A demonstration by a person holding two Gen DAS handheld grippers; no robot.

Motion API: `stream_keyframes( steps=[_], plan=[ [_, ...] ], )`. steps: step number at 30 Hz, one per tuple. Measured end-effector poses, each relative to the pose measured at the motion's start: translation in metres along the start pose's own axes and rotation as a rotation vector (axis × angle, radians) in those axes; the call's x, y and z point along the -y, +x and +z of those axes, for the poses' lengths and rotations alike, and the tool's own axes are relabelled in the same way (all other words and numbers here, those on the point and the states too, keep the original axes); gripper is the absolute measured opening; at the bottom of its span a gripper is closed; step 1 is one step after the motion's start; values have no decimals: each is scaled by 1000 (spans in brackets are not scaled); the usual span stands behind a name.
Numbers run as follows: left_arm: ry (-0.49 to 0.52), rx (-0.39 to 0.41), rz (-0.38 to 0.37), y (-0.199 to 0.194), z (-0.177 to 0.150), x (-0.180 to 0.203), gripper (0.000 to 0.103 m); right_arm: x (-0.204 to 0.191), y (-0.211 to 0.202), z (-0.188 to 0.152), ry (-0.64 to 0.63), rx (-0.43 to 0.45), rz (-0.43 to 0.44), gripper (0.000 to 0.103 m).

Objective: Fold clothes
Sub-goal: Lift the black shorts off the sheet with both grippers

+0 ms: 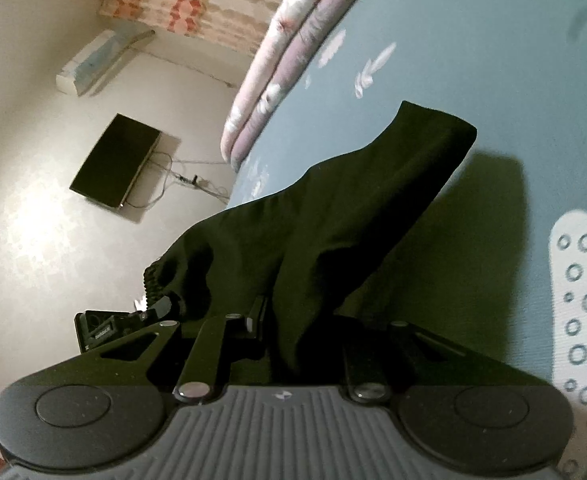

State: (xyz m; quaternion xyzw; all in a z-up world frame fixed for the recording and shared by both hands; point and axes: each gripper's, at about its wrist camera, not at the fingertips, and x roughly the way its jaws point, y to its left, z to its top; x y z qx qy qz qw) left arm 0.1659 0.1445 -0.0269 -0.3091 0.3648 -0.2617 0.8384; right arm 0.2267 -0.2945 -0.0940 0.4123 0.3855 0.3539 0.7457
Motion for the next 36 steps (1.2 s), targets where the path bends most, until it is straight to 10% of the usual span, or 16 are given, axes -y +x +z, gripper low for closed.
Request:
stream_keyframes(
  steps=[22, 36],
  plan=[
    [212, -277, -117, 225, 43, 131, 35, 17, -192, -2, -3, 383, -195, 23],
    [396, -425, -108, 388, 46, 233, 34, 23, -240, -5, -4, 617, -380, 24]
  ],
)
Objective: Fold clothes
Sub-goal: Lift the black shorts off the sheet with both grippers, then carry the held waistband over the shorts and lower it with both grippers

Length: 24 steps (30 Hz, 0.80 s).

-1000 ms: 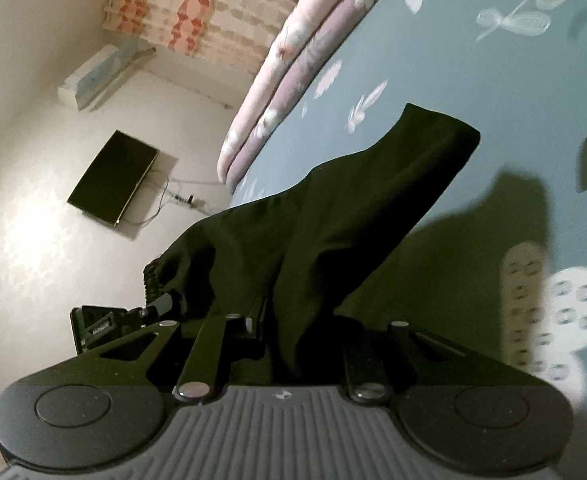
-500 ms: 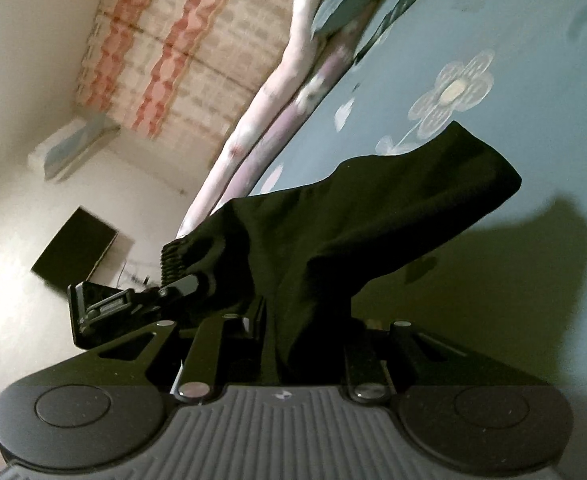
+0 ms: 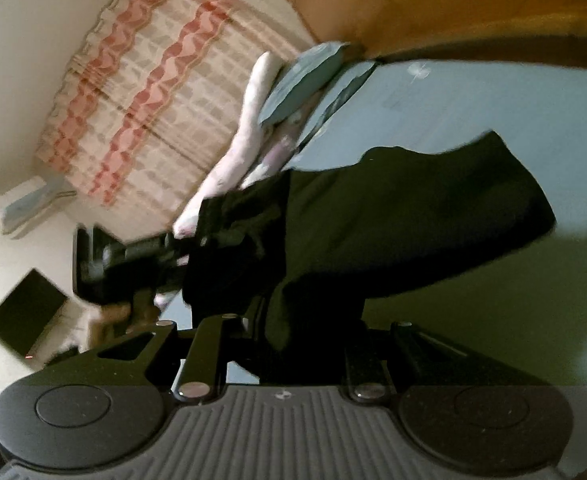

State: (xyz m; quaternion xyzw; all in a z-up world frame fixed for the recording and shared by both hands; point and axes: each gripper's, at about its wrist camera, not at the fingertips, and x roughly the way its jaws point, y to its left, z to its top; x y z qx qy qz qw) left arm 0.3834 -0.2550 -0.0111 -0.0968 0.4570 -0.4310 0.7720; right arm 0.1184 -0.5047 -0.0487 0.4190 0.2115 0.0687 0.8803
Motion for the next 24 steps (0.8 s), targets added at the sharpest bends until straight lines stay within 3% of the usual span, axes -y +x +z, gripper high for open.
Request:
stream_keyframes(
  steps=[13, 19, 24],
  plan=[
    [164, -178, 103, 144, 47, 53, 34, 24, 7, -5, 2, 36, -54, 28],
    [187, -183, 109, 165, 56, 62, 34, 31, 11, 1, 10, 48, -40, 28],
    [185, -166, 111, 170, 60, 56, 34, 38, 18, -3, -14, 45, -85, 29]
  ],
)
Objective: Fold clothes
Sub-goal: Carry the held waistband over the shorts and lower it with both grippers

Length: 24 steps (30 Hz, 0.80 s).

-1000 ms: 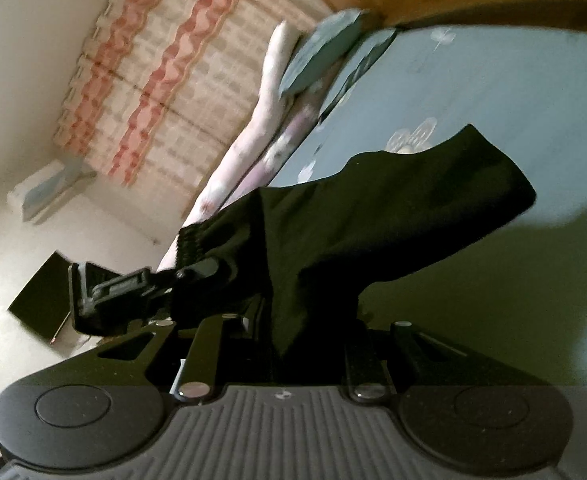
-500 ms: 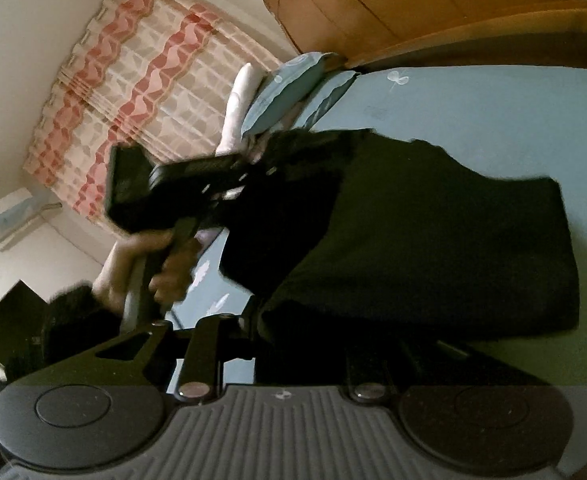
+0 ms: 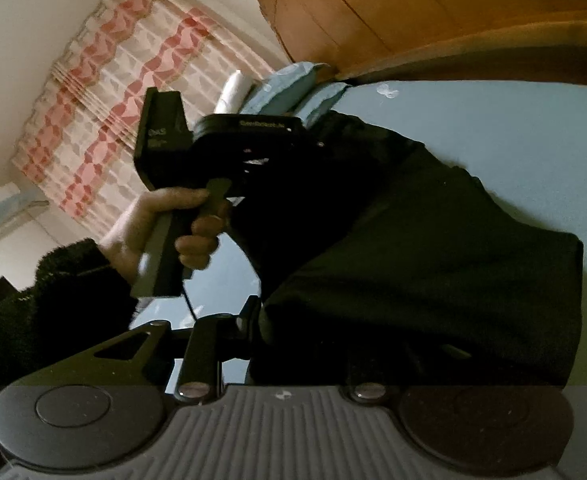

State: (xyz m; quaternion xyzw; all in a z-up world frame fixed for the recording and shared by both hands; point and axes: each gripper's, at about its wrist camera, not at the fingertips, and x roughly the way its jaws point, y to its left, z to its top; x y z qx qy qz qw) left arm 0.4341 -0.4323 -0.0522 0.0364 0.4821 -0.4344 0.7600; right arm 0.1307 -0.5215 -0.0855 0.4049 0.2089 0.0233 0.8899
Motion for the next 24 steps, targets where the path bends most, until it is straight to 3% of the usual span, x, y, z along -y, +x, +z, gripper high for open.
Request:
stream_keyframes(
  steps=[6, 7, 9, 12, 18, 24],
  plan=[
    [-48, 0, 7, 13, 1, -17, 42, 18, 6, -12, 17, -29, -70, 30],
    [-50, 0, 13, 13, 1, -18, 45, 19, 6, -14, 19, -38, -80, 33],
    [-43, 7, 33, 11, 3, -19, 51, 23, 5, -17, 36, -48, -89, 55],
    [-62, 34, 52, 3, 6, -25, 58, 31, 4, -21, 66, -60, -83, 67],
    [-145, 108, 117, -27, 9, -42, 65, 45, -5, -27, 156, -63, -38, 77],
    [-52, 112, 105, -61, -31, -22, 72, 55, -27, -26, 259, -9, 5, 86]
  ],
)
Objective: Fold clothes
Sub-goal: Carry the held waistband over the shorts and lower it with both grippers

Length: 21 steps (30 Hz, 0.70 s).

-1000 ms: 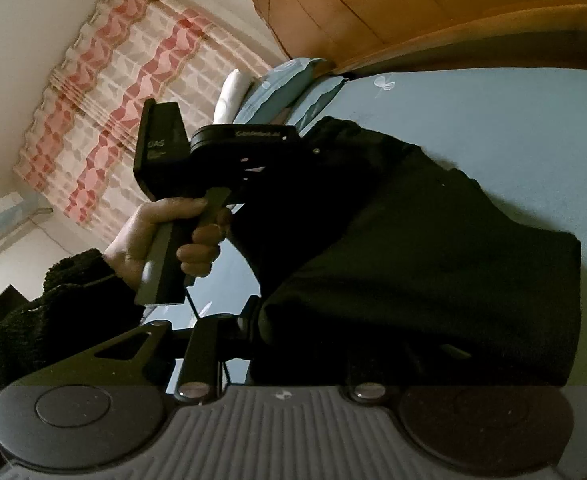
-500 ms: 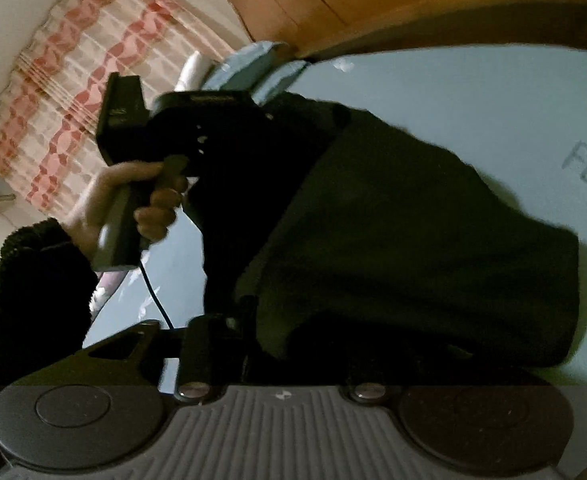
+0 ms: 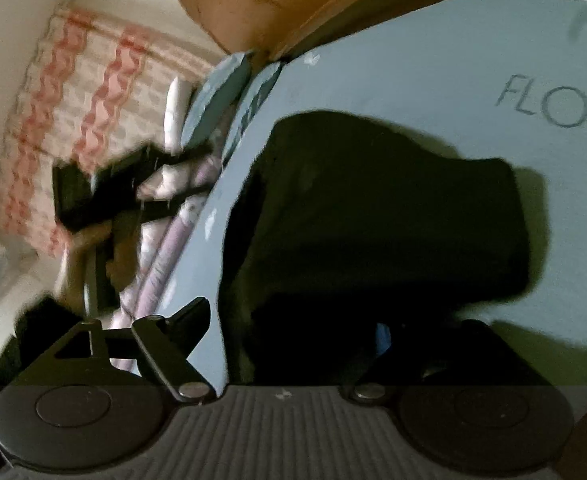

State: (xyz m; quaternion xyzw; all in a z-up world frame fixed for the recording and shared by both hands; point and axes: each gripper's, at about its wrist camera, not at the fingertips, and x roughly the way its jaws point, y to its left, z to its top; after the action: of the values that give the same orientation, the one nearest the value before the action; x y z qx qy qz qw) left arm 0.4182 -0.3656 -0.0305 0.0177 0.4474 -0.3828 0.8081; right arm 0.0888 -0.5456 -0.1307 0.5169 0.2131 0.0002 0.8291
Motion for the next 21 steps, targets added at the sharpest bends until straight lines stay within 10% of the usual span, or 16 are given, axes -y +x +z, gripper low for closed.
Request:
stream_keyframes(
  steps=[12, 21],
  plan=[
    [136, -69, -124, -49, -146, 46, 73, 16, -17, 3, 107, 39, -6, 103],
    [178, -55, -159, -67, -177, 59, 75, 32, -16, 9, 239, 117, 44, 103]
  ],
)
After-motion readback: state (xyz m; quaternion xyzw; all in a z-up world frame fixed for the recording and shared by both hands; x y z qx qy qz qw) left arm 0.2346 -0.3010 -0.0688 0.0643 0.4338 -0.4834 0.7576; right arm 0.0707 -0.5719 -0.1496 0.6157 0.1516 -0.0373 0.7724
